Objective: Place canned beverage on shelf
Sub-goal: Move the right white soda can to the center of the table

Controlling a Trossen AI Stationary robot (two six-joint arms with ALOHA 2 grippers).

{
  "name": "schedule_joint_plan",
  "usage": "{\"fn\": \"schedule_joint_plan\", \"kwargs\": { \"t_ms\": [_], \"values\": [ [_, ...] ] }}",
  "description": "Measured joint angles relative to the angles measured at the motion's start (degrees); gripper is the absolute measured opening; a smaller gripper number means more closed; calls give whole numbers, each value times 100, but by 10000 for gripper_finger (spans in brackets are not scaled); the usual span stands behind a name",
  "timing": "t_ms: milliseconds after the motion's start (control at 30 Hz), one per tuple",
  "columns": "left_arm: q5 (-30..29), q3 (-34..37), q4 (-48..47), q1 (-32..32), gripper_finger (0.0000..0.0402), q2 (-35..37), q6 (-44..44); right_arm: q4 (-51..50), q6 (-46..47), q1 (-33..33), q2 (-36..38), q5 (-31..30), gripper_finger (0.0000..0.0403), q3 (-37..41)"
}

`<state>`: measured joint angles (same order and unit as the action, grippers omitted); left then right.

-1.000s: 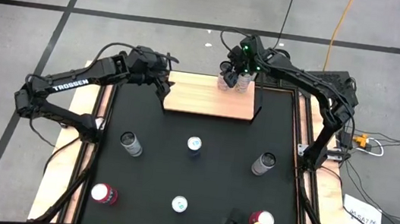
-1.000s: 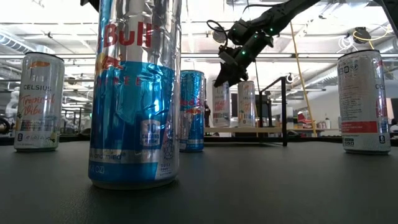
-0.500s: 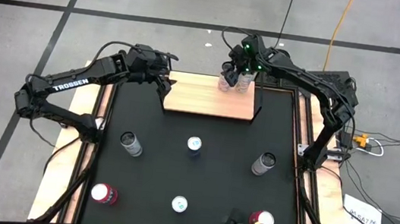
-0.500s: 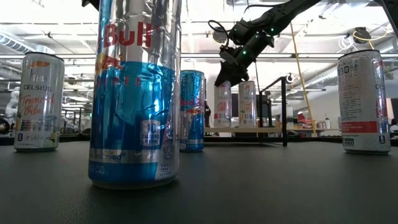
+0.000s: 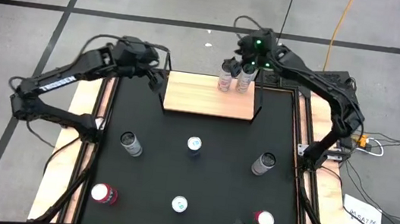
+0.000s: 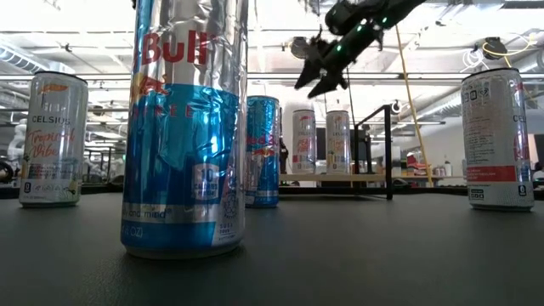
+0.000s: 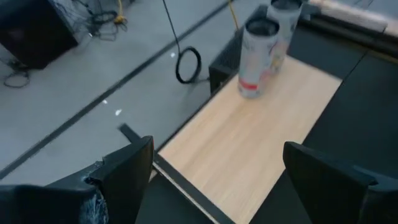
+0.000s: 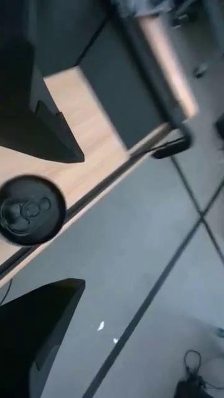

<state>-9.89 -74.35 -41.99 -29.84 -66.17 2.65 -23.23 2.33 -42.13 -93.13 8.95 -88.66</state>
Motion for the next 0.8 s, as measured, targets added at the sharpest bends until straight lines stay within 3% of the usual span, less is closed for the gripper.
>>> {"fn": "schedule_joint_plan", "kwargs": {
  "t_ms": [200,400,600,800],
  "values": [
    [-81,-188,-454,182,357,579,412,-2,435,381,716,-22,300,0],
    [-61,5,-1273,633,357,958,1027,-193,1102,1232,1092,-176,299,0],
    [165,554,-1486,1387,357,1102,1713,-708,1997,2333,1048,-698,299,0],
    [88,1000,-1127,2390,357,1093,2252,-1562,2816,3479,960,-1294,299,0]
  ]
}}
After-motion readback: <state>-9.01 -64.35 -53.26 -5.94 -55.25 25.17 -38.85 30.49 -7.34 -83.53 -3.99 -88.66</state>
